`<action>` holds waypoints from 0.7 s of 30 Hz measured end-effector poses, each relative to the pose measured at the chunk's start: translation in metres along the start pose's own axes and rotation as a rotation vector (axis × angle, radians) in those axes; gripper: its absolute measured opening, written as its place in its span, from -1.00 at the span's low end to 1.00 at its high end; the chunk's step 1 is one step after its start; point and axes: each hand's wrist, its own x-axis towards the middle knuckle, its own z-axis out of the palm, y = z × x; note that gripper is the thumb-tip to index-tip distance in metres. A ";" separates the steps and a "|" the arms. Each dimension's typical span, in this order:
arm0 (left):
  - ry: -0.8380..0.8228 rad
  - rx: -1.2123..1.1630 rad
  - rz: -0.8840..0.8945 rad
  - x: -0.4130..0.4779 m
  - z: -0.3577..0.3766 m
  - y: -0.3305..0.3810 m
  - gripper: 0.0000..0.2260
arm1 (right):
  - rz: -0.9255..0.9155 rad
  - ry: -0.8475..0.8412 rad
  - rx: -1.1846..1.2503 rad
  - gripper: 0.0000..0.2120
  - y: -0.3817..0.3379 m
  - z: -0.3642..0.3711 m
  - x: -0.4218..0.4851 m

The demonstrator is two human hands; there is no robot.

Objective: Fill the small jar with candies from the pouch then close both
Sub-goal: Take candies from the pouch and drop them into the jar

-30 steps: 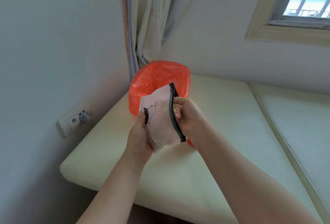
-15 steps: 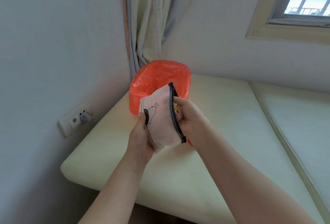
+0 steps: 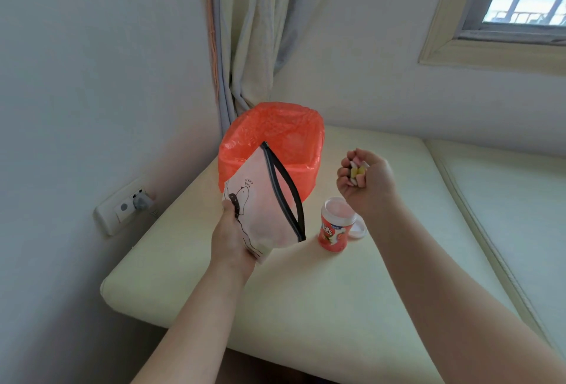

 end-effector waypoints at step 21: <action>0.098 -0.114 0.053 0.003 0.000 0.001 -0.71 | -0.264 -0.019 -0.150 -0.77 0.010 -0.013 0.007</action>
